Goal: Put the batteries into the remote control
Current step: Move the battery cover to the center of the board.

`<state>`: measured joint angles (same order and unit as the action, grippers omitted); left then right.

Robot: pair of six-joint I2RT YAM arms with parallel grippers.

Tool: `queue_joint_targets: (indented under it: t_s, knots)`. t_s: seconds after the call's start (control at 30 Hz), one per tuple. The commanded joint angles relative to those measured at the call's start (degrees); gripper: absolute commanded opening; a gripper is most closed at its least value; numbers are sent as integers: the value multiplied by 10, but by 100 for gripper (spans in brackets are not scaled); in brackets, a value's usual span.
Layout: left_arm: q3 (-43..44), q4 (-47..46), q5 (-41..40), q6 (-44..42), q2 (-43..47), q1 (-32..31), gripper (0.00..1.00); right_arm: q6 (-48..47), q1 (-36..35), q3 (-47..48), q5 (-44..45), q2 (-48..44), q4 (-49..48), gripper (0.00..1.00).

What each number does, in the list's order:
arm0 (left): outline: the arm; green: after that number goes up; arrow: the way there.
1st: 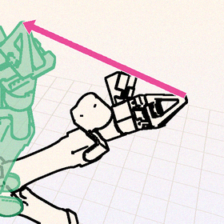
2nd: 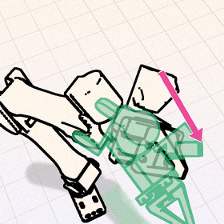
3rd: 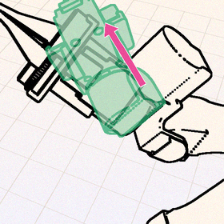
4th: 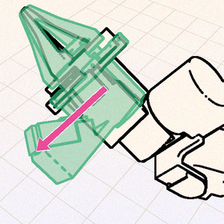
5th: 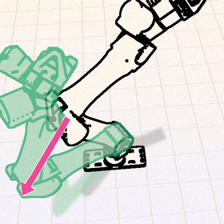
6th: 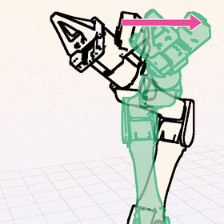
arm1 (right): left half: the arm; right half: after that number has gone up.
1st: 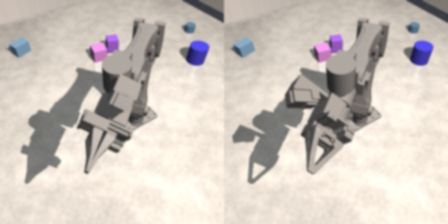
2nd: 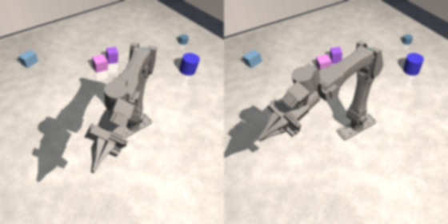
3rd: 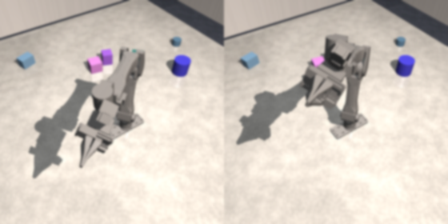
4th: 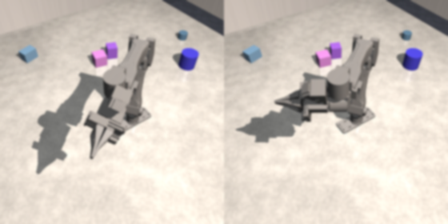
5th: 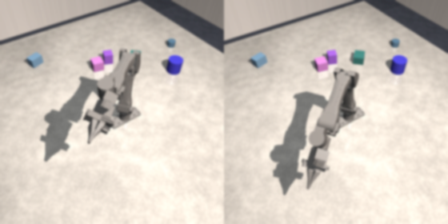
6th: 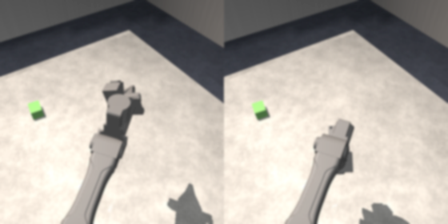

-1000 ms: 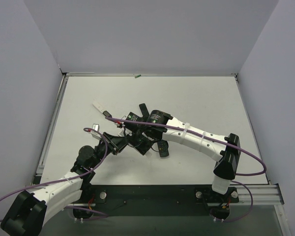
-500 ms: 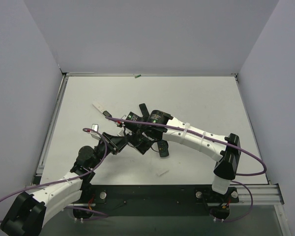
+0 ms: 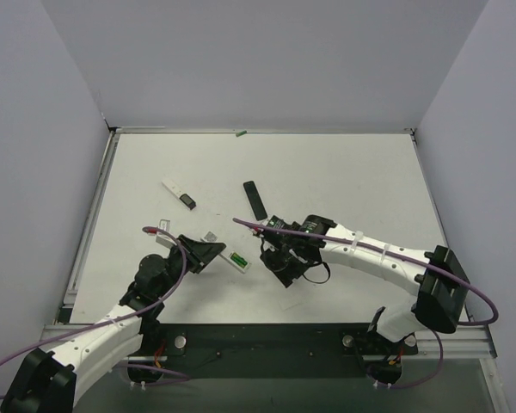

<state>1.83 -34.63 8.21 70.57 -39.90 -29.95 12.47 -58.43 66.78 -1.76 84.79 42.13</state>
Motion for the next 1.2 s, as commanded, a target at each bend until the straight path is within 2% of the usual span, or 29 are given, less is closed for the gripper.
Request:
queue_joint_targets:
  t_s: [0.0, 0.2, 0.57, 0.87, 1.17]
  knots:
    - [-29, 27, -10, -43, 0, 5, 0, 35, 1, -80, -2, -22, -21, 50]
    - [-31, 26, -3, -40, -18, 7, 0, 67, -4, -165, -2, -19, -56, 50]
    - [-33, 37, -1, -31, -11, 9, 0, 112, 0, -197, -14, 41, -81, 51]
    - [-36, 48, 3, -21, 14, 14, 0, 106, 29, -170, -2, 86, -86, 51]
    - [-49, 59, 4, -10, 40, 21, 0, 67, 48, -76, 16, 164, -119, 51]
